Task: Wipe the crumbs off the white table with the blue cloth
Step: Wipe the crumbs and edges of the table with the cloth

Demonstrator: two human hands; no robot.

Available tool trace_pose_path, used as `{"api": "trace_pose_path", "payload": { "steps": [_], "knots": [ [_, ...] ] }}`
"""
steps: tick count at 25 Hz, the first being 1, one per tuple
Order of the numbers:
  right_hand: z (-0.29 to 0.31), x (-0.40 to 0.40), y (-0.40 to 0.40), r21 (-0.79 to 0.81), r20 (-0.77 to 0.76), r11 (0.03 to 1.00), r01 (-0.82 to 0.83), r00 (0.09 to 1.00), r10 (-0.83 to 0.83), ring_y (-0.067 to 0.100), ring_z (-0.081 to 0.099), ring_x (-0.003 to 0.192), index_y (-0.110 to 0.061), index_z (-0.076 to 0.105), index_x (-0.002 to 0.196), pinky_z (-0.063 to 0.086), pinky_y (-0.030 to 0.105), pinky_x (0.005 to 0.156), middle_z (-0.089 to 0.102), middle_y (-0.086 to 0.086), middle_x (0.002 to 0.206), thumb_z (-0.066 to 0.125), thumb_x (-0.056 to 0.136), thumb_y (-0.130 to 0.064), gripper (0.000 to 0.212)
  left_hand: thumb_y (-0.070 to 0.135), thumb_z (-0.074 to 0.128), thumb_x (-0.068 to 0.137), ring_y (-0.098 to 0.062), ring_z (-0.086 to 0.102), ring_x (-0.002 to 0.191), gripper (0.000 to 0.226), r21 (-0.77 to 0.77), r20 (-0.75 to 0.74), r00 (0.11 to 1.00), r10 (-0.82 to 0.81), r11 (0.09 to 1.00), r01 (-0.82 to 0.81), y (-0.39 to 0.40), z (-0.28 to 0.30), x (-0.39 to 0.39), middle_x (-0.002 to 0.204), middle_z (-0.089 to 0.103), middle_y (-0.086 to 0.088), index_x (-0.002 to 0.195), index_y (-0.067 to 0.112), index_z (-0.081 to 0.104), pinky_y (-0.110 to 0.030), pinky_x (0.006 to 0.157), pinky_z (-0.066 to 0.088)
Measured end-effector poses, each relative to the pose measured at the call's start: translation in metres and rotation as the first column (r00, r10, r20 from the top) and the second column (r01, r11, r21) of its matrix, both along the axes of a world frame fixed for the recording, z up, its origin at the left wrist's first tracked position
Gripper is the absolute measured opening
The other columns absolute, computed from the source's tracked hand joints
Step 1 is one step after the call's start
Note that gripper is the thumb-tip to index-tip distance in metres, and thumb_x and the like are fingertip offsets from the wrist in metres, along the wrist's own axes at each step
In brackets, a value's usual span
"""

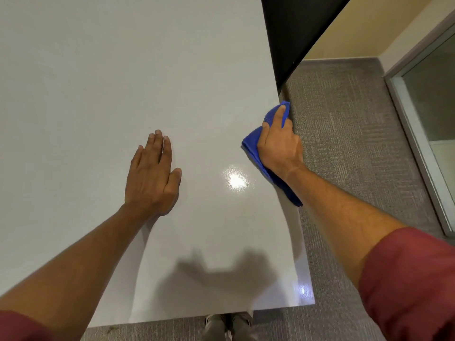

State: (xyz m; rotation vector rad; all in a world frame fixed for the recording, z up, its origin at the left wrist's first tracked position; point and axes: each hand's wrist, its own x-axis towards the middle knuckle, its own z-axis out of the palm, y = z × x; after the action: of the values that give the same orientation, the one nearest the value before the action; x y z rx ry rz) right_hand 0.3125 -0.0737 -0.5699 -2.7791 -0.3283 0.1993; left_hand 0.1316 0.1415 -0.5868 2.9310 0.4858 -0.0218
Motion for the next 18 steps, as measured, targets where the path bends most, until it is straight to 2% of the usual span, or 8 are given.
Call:
{"api": "trace_pose_path", "payload": {
  "steps": [3,7,9,14,18],
  "knots": [
    [0.003,-0.017,-0.009,-0.008,0.008,1.000,0.015,1.000,-0.015,0.043,0.060,0.102,-0.003,0.009,0.155,0.050,0.048,0.081,0.045,0.024,0.138,0.030,0.105,-0.035,0.063,0.035,0.029,0.092,-0.023,0.002,0.153,0.072,-0.001,-0.013,1.000,-0.003,1.000,0.003,-0.001,0.004,0.001,0.165,0.007,-0.014,0.155,0.006,0.012,-0.041,0.123,0.006],
    [0.007,-0.080,-0.044,0.032,-0.009,0.999,0.009,1.000,-0.009,0.041,0.062,0.095,-0.005,0.012,0.156,0.052,0.048,0.074,0.051,0.024,0.130,0.033,0.104,-0.035,0.064,0.034,0.028,0.091,-0.023,0.003,0.153,0.072,0.007,-0.018,1.000,0.000,1.000,0.000,-0.005,0.008,0.001,0.165,0.007,-0.015,0.155,0.004,0.012,-0.041,0.122,0.005],
    [0.006,-0.068,-0.039,0.030,0.005,0.999,0.022,1.000,-0.022,0.043,0.062,0.093,-0.005,0.011,0.156,0.050,0.048,0.074,0.051,0.023,0.130,0.033,0.104,-0.035,0.064,0.034,0.028,0.091,-0.024,0.003,0.153,0.072,0.008,-0.015,1.000,0.004,1.000,-0.004,-0.006,0.009,0.001,0.165,0.007,-0.015,0.155,0.004,0.012,-0.041,0.123,0.005],
    [0.000,0.009,0.000,0.051,-0.018,0.998,0.042,0.999,-0.041,0.046,0.060,0.105,-0.004,0.009,0.156,0.049,0.049,0.080,0.049,0.024,0.138,0.030,0.105,-0.035,0.063,0.035,0.027,0.092,-0.022,0.001,0.153,0.073,0.000,-0.017,1.000,0.001,1.000,-0.001,-0.006,0.007,0.002,0.165,0.005,-0.013,0.156,0.005,0.010,-0.039,0.123,0.003],
    [-0.008,-0.020,-0.020,0.050,0.009,0.998,0.025,1.000,-0.026,0.041,0.064,0.095,-0.008,0.011,0.156,0.043,0.040,0.066,0.053,0.020,0.132,0.032,0.105,-0.036,0.062,0.034,0.028,0.091,-0.024,0.004,0.153,0.072,0.002,-0.022,1.000,0.003,1.000,-0.003,-0.006,0.010,0.002,0.165,0.008,-0.014,0.155,0.004,0.014,-0.041,0.123,0.006]
  ]
}}
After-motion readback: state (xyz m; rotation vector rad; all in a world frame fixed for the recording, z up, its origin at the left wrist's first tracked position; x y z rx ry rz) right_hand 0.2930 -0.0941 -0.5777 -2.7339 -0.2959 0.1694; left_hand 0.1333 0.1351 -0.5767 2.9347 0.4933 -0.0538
